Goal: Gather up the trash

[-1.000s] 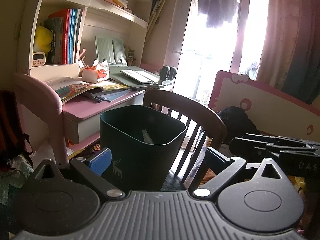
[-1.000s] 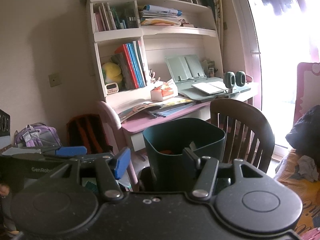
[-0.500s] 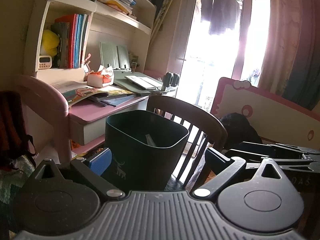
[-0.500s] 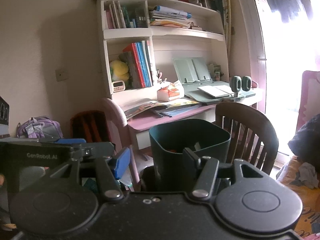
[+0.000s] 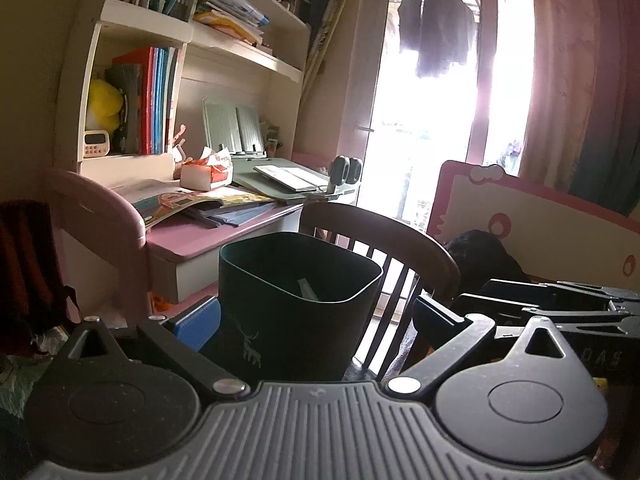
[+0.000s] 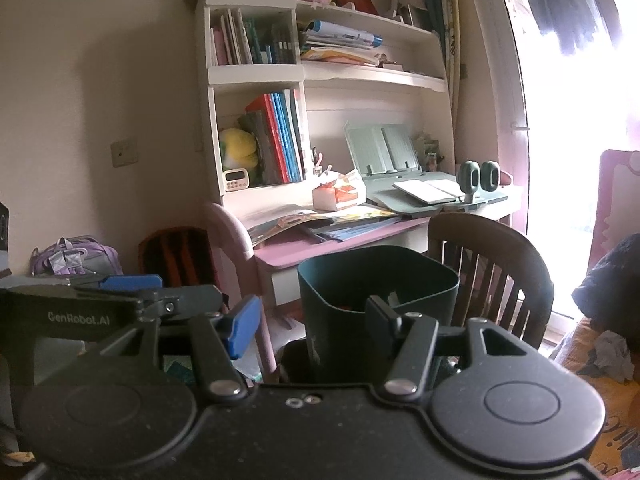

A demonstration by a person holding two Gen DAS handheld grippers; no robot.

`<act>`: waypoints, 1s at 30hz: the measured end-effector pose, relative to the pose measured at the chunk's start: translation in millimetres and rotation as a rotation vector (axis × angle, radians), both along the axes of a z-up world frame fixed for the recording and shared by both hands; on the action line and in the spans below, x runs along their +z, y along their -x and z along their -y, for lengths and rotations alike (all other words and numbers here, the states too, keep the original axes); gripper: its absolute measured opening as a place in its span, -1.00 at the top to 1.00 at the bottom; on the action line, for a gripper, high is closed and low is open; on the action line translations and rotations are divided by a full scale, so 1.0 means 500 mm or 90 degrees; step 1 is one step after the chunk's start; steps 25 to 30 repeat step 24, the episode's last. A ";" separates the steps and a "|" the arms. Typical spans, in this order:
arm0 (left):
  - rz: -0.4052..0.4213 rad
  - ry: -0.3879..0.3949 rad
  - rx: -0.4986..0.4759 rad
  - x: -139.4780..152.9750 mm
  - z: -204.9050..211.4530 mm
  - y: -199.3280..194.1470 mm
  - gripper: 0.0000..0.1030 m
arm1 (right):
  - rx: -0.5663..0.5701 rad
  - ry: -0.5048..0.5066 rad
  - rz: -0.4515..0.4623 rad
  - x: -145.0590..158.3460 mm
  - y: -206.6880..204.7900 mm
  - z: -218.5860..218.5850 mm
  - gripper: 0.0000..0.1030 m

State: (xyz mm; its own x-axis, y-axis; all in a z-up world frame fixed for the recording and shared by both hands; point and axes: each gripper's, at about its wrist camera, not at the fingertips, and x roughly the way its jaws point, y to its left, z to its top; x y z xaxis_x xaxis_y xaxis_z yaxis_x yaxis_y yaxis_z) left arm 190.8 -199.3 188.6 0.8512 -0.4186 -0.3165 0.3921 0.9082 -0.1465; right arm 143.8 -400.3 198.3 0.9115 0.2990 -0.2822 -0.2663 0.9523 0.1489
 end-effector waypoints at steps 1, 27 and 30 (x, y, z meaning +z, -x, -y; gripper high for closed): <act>0.002 -0.002 -0.001 0.000 0.002 0.001 -1.00 | -0.001 0.000 0.002 0.000 0.003 0.000 -0.13; 0.035 -0.008 -0.002 -0.037 -0.006 0.027 -1.00 | -0.006 -0.003 -0.010 -0.015 -0.007 -0.009 -0.14; 0.035 -0.008 -0.002 -0.037 -0.006 0.027 -1.00 | -0.006 -0.003 -0.010 -0.015 -0.007 -0.009 -0.14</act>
